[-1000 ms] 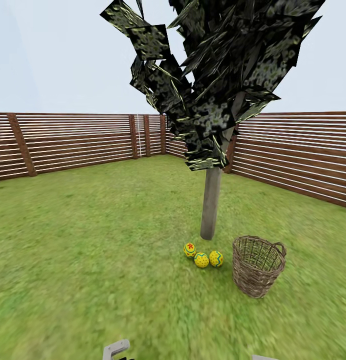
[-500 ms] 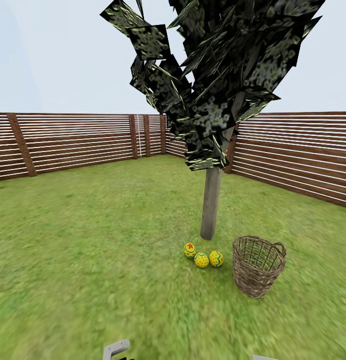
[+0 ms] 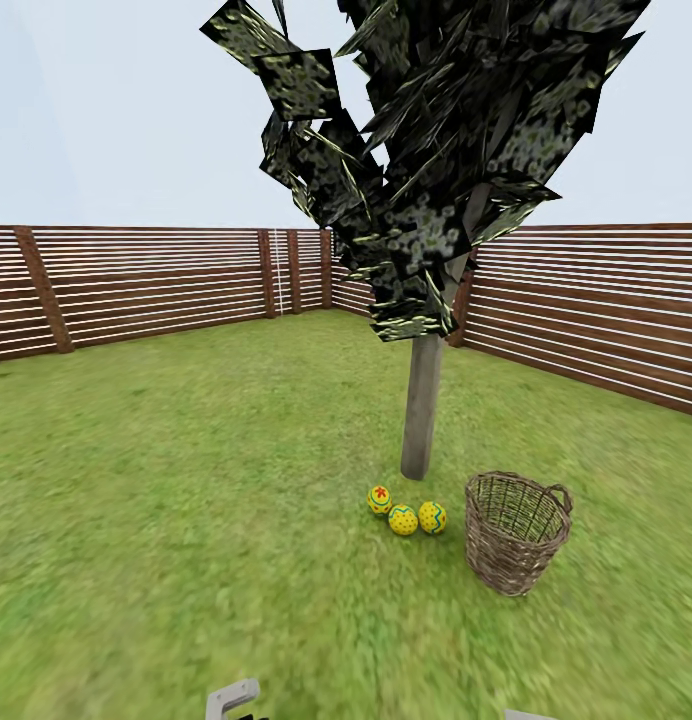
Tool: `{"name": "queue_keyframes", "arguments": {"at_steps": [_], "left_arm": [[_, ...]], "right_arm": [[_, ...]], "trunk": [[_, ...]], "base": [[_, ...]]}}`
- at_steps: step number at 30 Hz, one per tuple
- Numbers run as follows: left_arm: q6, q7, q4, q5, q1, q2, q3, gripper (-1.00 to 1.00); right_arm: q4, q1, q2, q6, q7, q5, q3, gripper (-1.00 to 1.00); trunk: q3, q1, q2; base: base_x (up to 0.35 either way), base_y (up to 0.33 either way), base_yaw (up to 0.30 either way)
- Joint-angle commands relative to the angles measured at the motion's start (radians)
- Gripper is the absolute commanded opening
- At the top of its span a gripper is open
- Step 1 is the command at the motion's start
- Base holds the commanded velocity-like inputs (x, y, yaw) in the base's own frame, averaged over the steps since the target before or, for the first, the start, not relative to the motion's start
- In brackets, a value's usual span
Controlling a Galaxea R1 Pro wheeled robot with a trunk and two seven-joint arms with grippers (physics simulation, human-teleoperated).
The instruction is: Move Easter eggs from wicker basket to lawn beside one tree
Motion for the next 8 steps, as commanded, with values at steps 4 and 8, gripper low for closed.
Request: {"name": "queue_keyframes", "arguments": {"at_steps": [4,8], "left_arm": [[-0.002,-0.004,0.002,0.010,-0.001,-0.001,-0.008,1.00],[-0.002,-0.004,0.002,0.010,-0.001,-0.001,-0.008,1.00]], "right_arm": [[0.002,-0.001,0.001,-0.005,-0.001,-0.009,0.008,1.00],[0.002,-0.001,0.001,-0.005,-0.001,-0.009,0.008,1.00]], "trunk": [[-0.001,0.000,-0.001],[-0.001,0.000,-0.001]], "base": [[0.000,0.000,0.000],[0.000,0.000,0.000]]}}
